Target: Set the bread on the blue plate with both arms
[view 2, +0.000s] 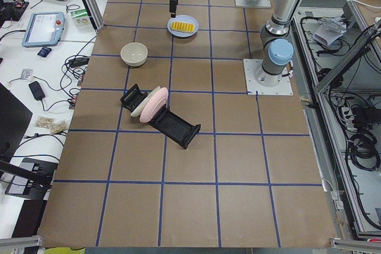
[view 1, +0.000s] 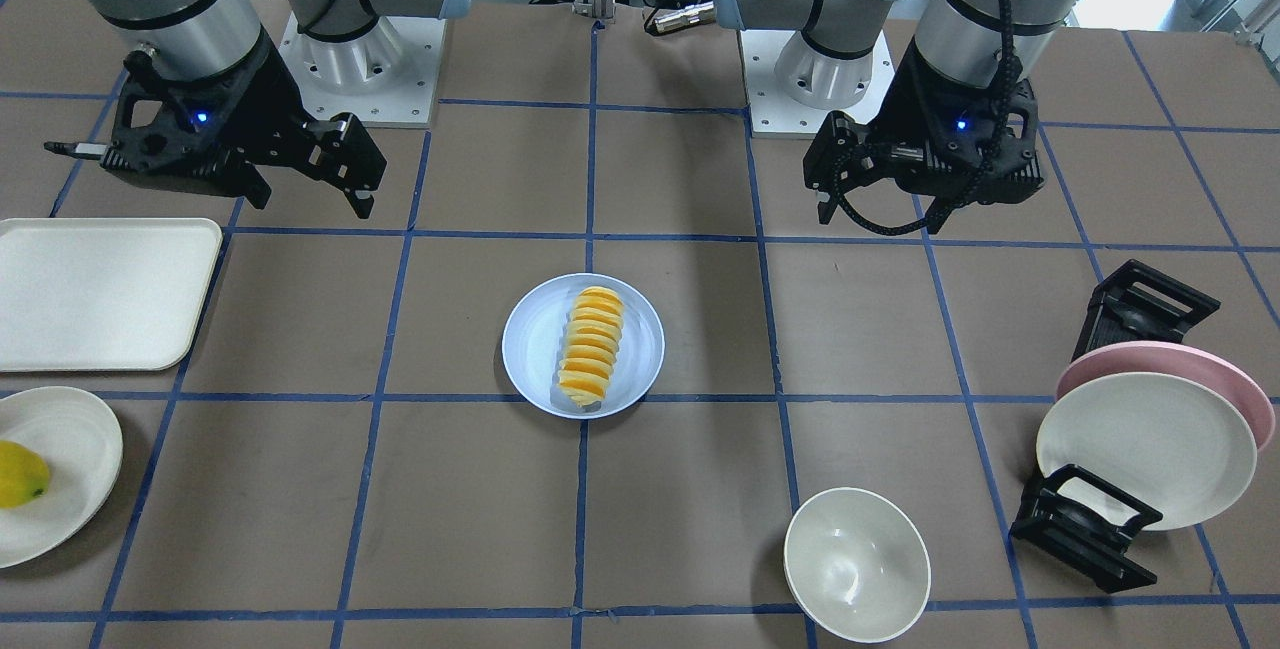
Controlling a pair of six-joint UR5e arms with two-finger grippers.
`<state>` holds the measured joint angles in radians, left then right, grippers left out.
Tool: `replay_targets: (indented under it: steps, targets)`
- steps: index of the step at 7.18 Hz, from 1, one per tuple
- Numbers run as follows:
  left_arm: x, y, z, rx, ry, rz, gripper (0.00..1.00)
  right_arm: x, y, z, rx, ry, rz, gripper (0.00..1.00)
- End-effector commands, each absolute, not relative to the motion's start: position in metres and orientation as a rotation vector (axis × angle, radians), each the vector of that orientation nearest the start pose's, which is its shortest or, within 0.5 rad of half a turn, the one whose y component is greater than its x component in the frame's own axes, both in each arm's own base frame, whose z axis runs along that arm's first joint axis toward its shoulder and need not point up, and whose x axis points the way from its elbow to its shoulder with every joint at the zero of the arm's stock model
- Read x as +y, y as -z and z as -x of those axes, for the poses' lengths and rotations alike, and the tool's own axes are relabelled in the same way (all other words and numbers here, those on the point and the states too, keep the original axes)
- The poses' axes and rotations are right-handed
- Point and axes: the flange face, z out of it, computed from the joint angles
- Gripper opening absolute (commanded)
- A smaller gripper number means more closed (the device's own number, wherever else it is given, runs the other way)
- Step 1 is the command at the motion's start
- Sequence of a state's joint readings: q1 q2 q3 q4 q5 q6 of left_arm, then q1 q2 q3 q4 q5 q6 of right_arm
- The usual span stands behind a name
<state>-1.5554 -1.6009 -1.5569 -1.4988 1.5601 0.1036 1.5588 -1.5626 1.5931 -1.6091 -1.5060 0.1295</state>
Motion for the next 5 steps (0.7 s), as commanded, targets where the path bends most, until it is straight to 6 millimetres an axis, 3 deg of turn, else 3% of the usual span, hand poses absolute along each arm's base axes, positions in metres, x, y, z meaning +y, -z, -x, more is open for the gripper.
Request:
replay_targets:
  steps: [1, 5]
  targets:
    - [-0.5140, -0.4847, 0.1266, 3.146, 0.086, -0.141, 1.00, -0.4928, -0.4825, -0.1275, 3.123, 0.028, -0.223, 1.00]
    - [-0.5149, -0.4871, 0.1266, 3.144, 0.112, -0.141, 1.00, -0.4878, -0.4883, -0.1309, 3.126, 0.045, -0.216, 1.00]
